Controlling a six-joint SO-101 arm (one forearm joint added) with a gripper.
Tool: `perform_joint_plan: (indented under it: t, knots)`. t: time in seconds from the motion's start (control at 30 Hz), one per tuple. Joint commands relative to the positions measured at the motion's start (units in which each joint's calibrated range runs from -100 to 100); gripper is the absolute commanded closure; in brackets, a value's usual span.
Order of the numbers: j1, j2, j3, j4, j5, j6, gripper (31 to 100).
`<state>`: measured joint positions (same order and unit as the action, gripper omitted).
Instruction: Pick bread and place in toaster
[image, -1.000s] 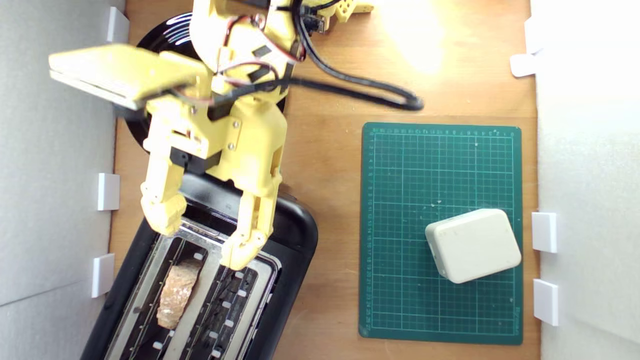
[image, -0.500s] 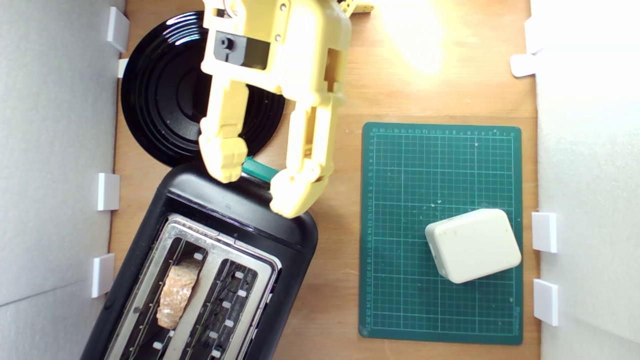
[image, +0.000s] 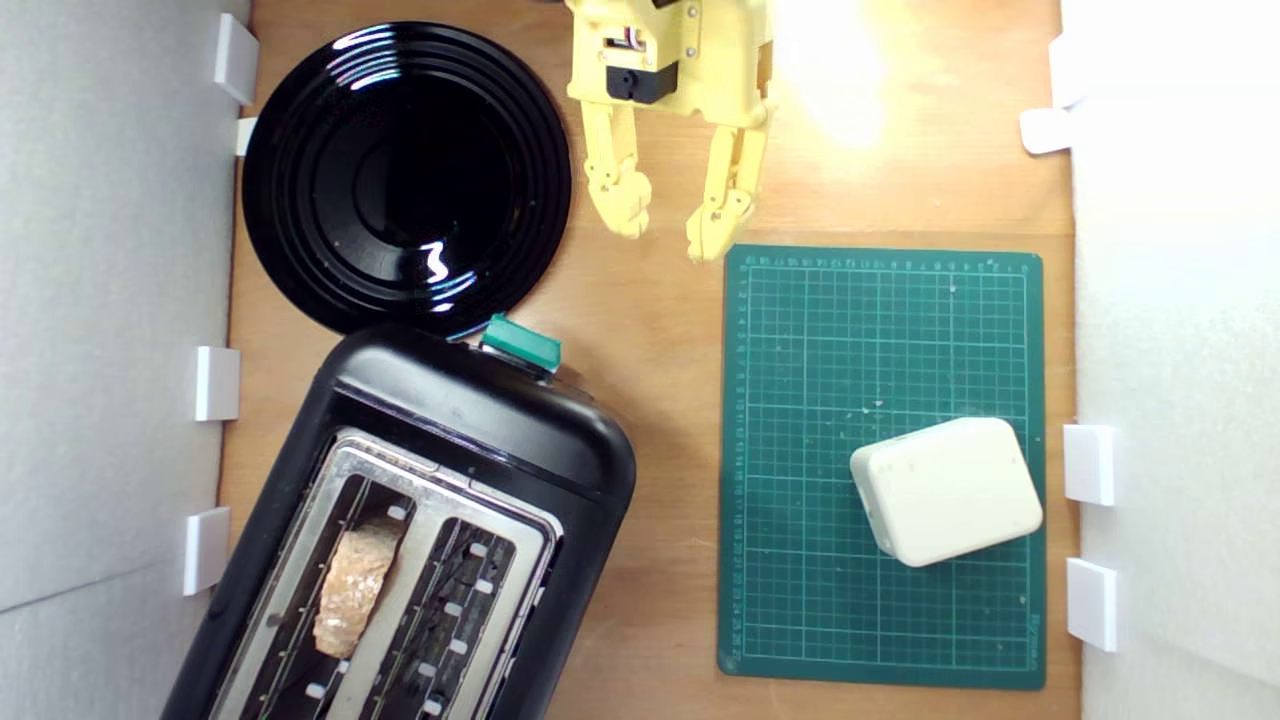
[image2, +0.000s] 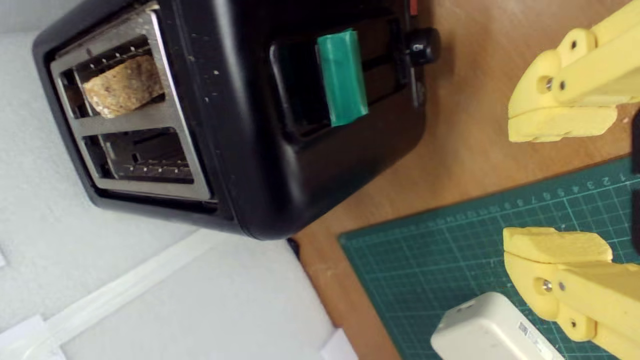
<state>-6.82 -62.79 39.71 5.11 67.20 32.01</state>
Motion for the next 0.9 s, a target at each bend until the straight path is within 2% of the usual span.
perform_joint_plan:
  t: [0.0, 0.1, 0.2, 0.4, 0.53, 0.73, 0.87]
  knots:
    - [-3.25, -8.34, 10.54, 0.51, 0.03, 1.55, 65.4]
    - [-3.50, -13.00, 17.25, 0.60, 0.03, 2.86, 71.6]
    - [-3.58, -18.08, 24.34, 0.51, 0.03, 4.54, 75.0]
    - [-3.98, -24.32, 34.41, 0.60, 0.03, 6.21, 75.7]
    - [-5.51, -28.56, 39.95, 2.69, 0.12, 6.37, 75.7]
    - [-6.56, -35.05, 44.67, 2.05, 0.97, 6.47, 75.9]
    - [-7.93, -36.05, 49.85, 2.60, 1.06, 6.47, 80.9]
